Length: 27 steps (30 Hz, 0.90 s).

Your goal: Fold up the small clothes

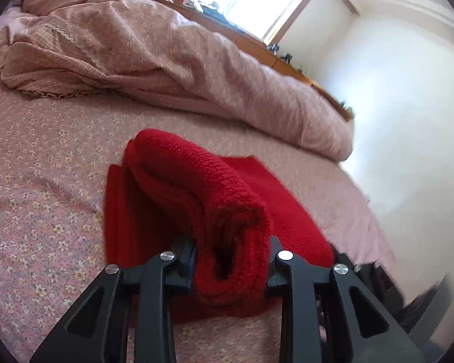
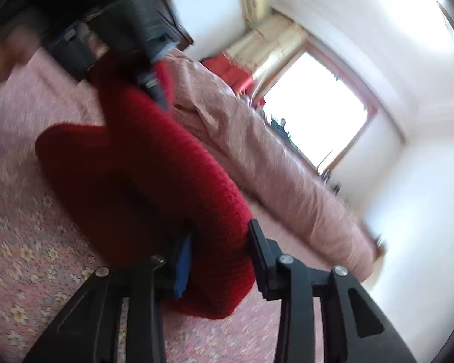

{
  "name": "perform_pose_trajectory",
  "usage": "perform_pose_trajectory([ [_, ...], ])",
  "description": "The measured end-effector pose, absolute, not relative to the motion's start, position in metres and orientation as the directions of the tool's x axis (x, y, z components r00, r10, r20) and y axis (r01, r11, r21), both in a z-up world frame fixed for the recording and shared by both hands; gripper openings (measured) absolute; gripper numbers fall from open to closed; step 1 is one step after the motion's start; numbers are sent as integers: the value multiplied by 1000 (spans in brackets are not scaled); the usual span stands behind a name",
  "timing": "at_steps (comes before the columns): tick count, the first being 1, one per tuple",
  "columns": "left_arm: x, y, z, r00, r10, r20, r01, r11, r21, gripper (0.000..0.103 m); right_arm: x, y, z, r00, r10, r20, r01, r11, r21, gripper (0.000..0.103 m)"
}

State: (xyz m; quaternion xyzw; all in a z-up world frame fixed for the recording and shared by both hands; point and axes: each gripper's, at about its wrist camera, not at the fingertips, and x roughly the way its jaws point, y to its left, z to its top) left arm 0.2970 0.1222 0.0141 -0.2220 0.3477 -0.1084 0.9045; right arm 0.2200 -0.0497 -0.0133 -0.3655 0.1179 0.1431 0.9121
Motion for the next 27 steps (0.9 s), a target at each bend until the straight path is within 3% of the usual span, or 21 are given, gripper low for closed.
perform_pose_trajectory([
  [2,299,123,7,719,-318,-618,9,893,-449,22,224,-57,-7,905,210,-370,-399,723,-564,35],
  [5,296,135,-4,703,-340,-625,-31,863,-505,23,224,-55,-3,885,237,-401,-431,741,-515,35],
  [13,287,142,-6,711,-308,-633,-63,868,-493,23,222,-61,4,823,344,-451,-524,767,-370,46],
  [17,289,148,-5,735,-280,-617,-83,867,-492,23,233,-84,15,717,490,-496,-613,781,-115,59],
  [27,281,155,-2,743,-262,-616,-110,860,-498,25,281,-145,18,594,665,-452,-533,747,398,59],
])
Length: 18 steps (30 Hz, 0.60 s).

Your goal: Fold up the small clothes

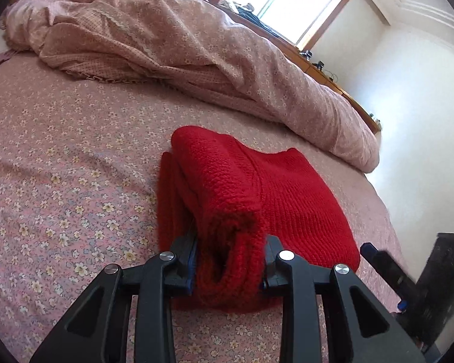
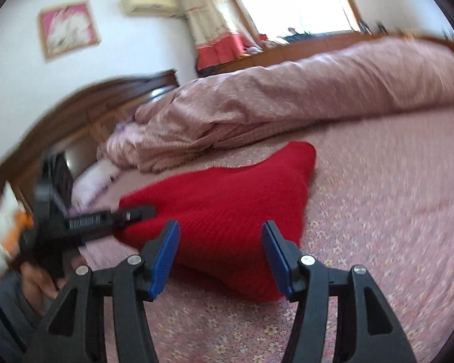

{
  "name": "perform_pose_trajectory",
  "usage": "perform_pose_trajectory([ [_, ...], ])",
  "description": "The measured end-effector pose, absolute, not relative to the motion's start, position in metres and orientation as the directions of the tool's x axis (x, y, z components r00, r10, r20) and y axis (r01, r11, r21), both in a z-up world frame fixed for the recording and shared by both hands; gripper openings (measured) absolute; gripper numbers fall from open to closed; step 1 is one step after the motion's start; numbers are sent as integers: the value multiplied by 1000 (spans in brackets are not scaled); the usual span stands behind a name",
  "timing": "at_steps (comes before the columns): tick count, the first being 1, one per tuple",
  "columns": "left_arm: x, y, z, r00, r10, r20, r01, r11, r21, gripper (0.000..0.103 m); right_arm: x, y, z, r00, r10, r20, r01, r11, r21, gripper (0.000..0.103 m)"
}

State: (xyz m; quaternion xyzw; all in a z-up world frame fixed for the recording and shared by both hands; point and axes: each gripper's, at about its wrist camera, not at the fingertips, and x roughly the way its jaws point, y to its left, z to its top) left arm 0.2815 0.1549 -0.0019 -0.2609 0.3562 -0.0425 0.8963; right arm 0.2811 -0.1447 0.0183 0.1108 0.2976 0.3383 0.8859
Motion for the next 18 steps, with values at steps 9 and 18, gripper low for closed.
perform_pose_trajectory([
  [9,242,179,3,737,-254,-627,-244,764,-597,44,311,-145,9,575,651,-495,-473,759,447,19],
  [18,267,134,38,845,-143,-516,-113,894,-434,31,306,-126,7,551,643,-532,-535,761,366,11],
])
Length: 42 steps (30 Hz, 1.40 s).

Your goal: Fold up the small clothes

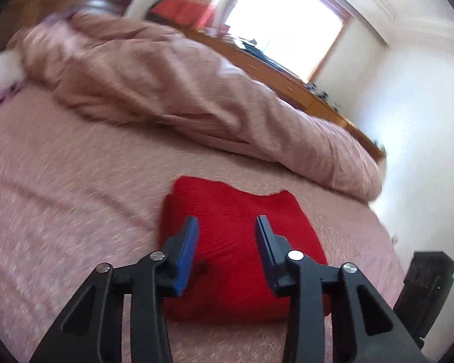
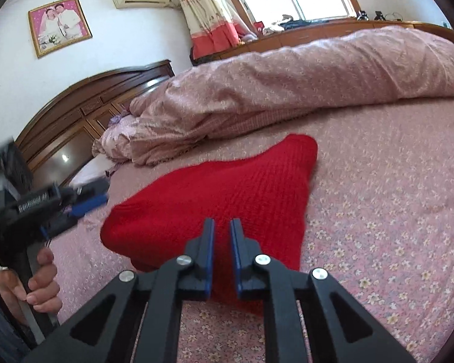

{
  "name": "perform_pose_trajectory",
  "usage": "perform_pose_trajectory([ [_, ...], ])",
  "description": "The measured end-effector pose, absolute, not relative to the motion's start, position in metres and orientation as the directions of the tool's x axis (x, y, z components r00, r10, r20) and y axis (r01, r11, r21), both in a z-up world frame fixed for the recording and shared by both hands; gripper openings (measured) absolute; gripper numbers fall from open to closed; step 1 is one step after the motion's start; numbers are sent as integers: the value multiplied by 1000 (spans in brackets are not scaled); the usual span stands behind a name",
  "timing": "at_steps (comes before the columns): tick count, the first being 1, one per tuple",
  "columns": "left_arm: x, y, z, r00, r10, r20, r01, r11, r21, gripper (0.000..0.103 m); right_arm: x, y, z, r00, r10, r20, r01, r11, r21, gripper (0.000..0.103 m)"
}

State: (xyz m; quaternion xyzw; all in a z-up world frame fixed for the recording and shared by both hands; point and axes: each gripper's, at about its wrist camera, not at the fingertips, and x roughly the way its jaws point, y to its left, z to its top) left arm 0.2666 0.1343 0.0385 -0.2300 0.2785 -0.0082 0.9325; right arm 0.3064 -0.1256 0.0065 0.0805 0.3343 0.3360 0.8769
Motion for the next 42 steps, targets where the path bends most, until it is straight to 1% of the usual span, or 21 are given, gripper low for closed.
perform_pose_trajectory([
  [2,275,116,31,830,-153,-536,-76,922,-380,29,308,-121,-4,521,637,-568,-538,762,360,9],
  [3,279,105,22,810,-156,-565,-57,938,-341,28,307,-118,-11,526,627,-575,-541,768,342,8],
  [6,286,92,-1,764,-128,-632,-58,962,-266,26,306,-116,-20,544,616,-570,-537,777,328,7],
  [7,287,93,-9,754,-121,-646,-67,963,-259,26,306,-115,-20,543,617,-569,-538,776,329,7],
  [10,284,95,-11,766,-112,-633,-70,964,-256,26,307,-116,-15,537,620,-572,-537,774,334,6],
  [15,282,96,-10,764,-114,-635,-72,963,-260,26,305,-125,5,559,639,-528,-527,766,369,6],
  [18,283,90,-12,759,-99,-644,-68,971,-229,26,310,-116,-16,535,597,-598,-517,791,327,4],
  [20,282,85,-12,763,-84,-641,-64,977,-204,26,310,-116,-19,551,598,-582,-515,793,327,4],
  [23,280,84,-12,765,-84,-638,-60,978,-200,26,312,-114,-16,542,593,-596,-514,795,323,4],
  [29,280,84,-11,770,-88,-632,-56,977,-204,26,317,-125,-17,521,656,-546,-503,753,425,4],
  [31,279,86,-8,768,-108,-631,-53,972,-230,26,319,-133,-12,508,689,-517,-495,724,480,14],
  [32,279,89,-5,764,-128,-632,-47,966,-253,26,321,-136,-10,487,714,-504,-489,701,519,27],
  [33,278,93,0,760,-159,-630,-35,958,-284,26,325,-143,-5,460,749,-477,-477,662,579,47],
  [34,275,99,6,758,-197,-621,-16,947,-320,28,325,-149,-1,453,772,-446,-471,632,616,59],
  [35,273,102,12,758,-224,-612,0,939,-344,29,326,-157,3,462,786,-412,-463,609,644,82],
  [36,268,110,20,766,-258,-589,22,926,-377,33,326,-164,6,475,789,-389,-452,598,662,93],
  [37,264,114,25,773,-267,-576,29,921,-388,46,328,-174,7,486,797,-359,-435,576,692,94],
  [38,259,122,30,780,-275,-562,34,916,-400,52,330,-182,5,484,806,-340,-414,554,723,94],
  [39,255,130,32,783,-294,-549,42,905,-424,63,335,-188,0,470,817,-334,-383,530,757,94],
  [40,251,140,32,782,-307,-542,34,890,-455,71,340,-193,-7,448,830,-332,-344,503,793,94],
  [42,251,158,25,763,-344,-547,8,852,-524,75,349,-197,-24,407,848,-338,-262,463,847,94],
])
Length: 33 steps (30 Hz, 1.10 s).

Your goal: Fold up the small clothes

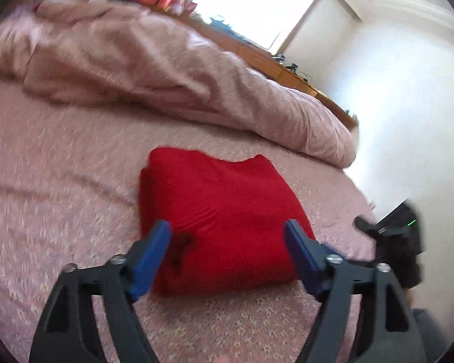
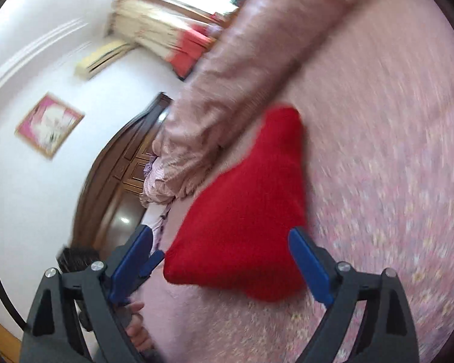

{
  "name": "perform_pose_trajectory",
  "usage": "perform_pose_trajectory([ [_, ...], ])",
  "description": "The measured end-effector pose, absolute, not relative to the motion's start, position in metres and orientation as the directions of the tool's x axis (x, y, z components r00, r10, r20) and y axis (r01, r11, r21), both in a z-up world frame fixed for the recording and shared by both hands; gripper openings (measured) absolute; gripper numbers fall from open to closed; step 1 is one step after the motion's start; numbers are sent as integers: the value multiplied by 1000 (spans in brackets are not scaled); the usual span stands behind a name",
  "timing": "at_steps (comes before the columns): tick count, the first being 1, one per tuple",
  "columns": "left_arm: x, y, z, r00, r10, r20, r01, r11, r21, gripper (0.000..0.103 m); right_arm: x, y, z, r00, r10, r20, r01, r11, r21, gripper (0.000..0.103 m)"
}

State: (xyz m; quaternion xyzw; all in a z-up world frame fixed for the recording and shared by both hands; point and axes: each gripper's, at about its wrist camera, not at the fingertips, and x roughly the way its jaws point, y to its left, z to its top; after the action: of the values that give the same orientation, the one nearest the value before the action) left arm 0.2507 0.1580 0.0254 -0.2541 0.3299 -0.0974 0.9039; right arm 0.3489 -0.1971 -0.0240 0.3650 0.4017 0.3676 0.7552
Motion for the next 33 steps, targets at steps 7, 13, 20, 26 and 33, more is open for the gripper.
perform_pose_trajectory([
  [7,274,195,-34,621,-548,-560,-126,636,-762,75,364,-190,-66,317,858,-405,-87,451,888,94],
  [13,297,188,-63,588,-622,-516,-165,533,-830,88,371,-158,-71,282,856,-432,-130,481,867,94],
  [20,326,173,-64,595,-608,-525,-135,569,-811,95,392,-114,-61,288,816,-502,-233,568,789,102],
  [26,337,159,-62,596,-600,-533,-68,624,-778,97,406,-113,-62,309,825,-473,-223,546,807,100],
  [33,332,138,-56,570,-637,-518,-19,620,-784,58,400,-124,-55,304,823,-480,-286,560,778,64],
])
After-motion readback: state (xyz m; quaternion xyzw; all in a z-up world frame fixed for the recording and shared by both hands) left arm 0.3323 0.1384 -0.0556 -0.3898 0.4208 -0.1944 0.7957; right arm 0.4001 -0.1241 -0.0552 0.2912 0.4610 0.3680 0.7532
